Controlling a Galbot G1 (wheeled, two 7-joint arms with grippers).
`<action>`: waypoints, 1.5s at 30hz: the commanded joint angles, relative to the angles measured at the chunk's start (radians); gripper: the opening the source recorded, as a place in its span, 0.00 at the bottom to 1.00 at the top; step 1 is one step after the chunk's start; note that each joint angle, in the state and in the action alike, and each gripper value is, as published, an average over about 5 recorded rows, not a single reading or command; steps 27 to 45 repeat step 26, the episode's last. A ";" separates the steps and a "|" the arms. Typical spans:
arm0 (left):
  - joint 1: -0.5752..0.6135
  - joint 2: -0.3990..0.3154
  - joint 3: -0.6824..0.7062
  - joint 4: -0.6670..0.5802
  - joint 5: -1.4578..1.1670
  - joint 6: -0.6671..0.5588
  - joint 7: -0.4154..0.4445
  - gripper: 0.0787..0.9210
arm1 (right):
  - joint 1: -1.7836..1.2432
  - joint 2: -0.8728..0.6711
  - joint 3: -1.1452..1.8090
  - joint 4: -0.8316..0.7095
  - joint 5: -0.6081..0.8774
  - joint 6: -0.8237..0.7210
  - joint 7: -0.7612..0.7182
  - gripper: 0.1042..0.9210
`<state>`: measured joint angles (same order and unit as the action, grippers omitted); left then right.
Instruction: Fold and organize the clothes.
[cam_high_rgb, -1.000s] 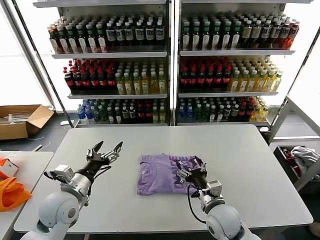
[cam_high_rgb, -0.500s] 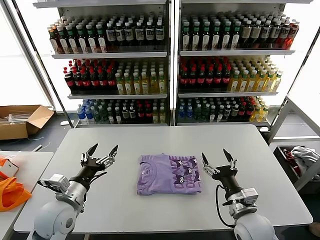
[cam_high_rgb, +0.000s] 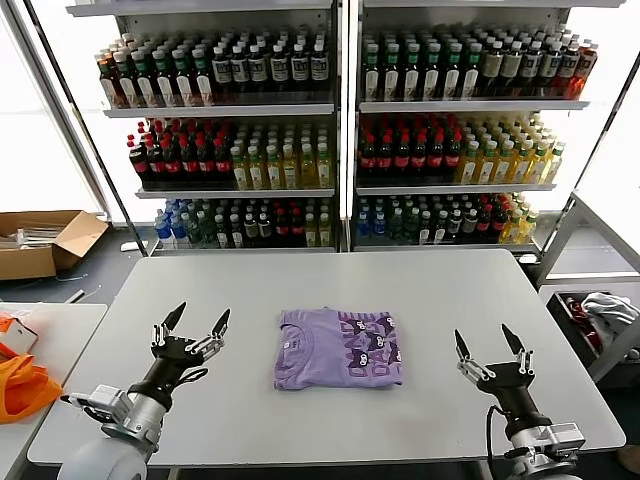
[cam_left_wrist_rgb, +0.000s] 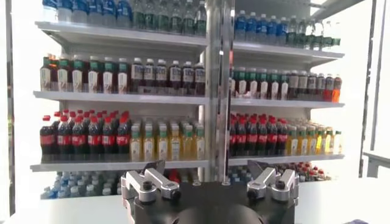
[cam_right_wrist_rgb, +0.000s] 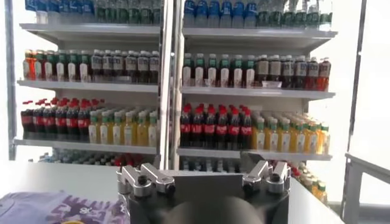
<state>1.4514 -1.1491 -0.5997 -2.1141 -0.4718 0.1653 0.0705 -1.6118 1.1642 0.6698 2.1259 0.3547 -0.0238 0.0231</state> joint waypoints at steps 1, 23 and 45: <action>0.066 -0.028 -0.017 -0.017 0.068 -0.039 0.022 0.88 | -0.094 0.024 0.079 0.010 -0.038 0.037 -0.035 0.88; 0.095 -0.030 -0.049 -0.021 0.068 -0.050 0.050 0.88 | -0.147 0.042 0.053 0.037 -0.048 0.061 -0.055 0.88; 0.097 -0.030 -0.050 -0.022 0.068 -0.050 0.054 0.88 | -0.149 0.043 0.051 0.040 -0.050 0.061 -0.058 0.88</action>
